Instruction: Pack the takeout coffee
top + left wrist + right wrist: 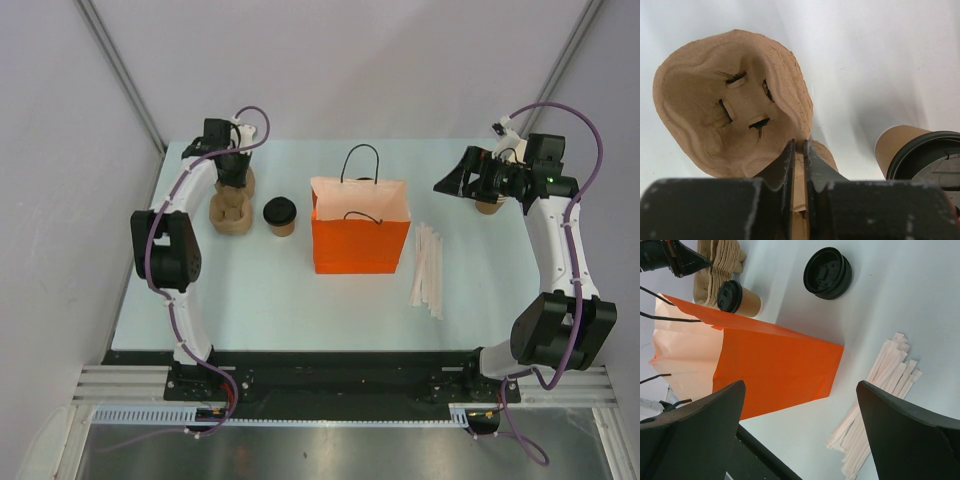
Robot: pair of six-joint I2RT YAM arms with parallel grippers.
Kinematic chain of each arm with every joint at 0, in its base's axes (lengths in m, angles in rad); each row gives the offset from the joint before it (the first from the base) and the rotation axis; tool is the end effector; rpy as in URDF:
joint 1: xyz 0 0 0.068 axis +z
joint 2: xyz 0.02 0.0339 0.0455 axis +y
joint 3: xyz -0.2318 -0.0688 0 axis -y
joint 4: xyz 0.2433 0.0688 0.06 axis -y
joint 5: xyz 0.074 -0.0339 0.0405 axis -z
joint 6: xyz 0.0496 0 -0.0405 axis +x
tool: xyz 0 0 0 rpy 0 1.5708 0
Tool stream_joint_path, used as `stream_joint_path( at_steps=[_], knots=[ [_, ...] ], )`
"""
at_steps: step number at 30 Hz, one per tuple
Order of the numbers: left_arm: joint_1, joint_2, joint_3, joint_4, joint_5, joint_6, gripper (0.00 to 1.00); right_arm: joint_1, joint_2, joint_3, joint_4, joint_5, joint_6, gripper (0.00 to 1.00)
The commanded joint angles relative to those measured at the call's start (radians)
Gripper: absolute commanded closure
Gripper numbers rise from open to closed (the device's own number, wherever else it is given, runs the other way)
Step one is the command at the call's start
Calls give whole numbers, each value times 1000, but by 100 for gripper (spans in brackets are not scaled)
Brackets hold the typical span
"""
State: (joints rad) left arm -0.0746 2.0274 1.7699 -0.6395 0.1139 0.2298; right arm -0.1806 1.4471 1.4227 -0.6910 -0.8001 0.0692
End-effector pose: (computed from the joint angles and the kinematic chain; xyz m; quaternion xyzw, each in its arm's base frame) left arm 0.4480 -0.0391 0.2213 0.1615 0.9285 -0.0280 0.3332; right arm 0.3193 -0.0221 0.3264 -0.0559 0.8517 0.3326 0.4012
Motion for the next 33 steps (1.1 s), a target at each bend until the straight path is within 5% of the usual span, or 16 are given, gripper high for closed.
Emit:
stream_joint_path(
  at_steps=[1,5,24,33],
  knots=[
    [1,-6,53,0,-10,22,92,-3,-13,5,1,4,-26,0],
    [2,-6,53,-2,-13,32,100,-8,-10,5,1,1,-32,0],
    [1,-262,48,-66,21,100,100,-25,-19,100,-47,-45,-92,0],
    [-11,-576,22,-126,98,83,100,-8,-108,257,25,-120,-51,0]
  ],
)
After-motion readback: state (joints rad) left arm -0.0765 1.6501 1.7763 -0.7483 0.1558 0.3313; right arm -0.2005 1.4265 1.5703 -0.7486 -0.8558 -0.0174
